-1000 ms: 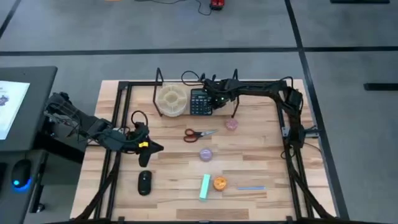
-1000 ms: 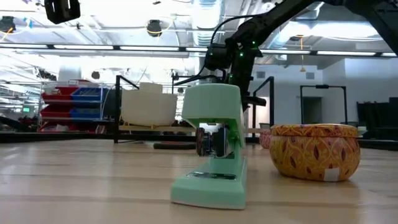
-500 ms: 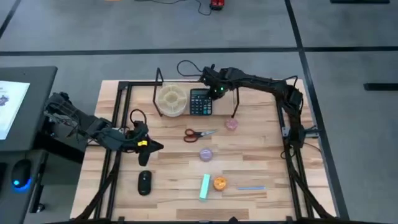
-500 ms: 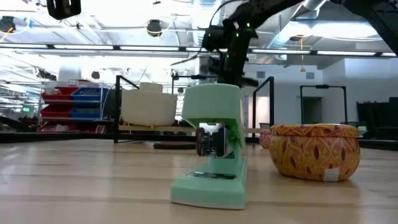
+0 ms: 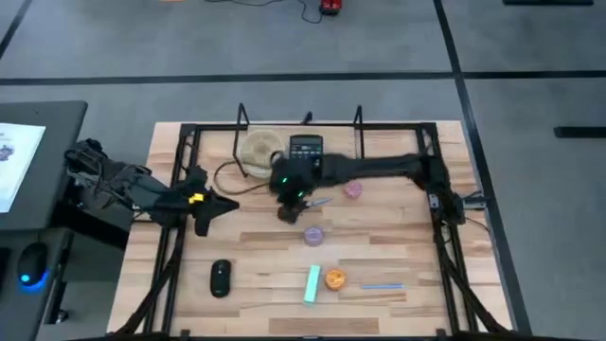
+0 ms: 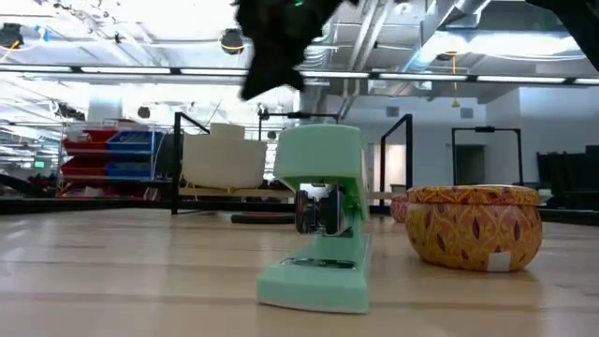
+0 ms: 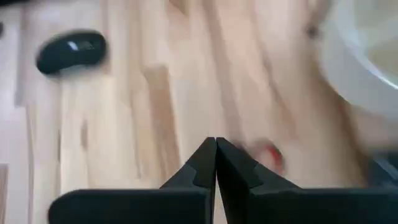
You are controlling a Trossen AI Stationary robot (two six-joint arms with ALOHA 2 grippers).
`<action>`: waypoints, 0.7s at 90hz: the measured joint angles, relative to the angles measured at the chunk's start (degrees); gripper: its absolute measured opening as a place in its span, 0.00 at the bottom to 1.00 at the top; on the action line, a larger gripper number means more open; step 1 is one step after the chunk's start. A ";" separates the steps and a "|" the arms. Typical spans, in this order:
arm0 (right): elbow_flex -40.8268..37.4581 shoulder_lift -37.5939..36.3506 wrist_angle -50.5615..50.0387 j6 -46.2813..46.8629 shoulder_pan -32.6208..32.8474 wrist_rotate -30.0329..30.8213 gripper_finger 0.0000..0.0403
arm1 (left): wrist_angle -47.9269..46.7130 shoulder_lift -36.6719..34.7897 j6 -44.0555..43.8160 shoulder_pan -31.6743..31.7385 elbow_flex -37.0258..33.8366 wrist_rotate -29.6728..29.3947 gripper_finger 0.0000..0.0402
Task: Stock shelves
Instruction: Adjust the white pen organizer
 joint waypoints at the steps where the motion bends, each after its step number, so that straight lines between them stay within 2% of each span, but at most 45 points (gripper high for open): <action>1: 0.00 0.58 0.86 0.09 0.05 0.08 0.00 | -0.01 -0.11 0.13 0.00 0.01 0.00 0.00; 14: 0.15 6.23 7.48 2.11 0.16 1.04 0.00 | -0.05 -1.52 0.40 0.00 0.12 0.00 0.00; 30: 2.01 7.98 8.60 3.53 -1.21 9.08 0.00 | -1.70 -2.18 0.37 0.00 0.12 0.00 0.00; 63: 2.25 7.96 8.96 6.57 -7.05 9.55 0.00 | -2.48 -2.16 0.28 0.00 0.12 0.02 0.00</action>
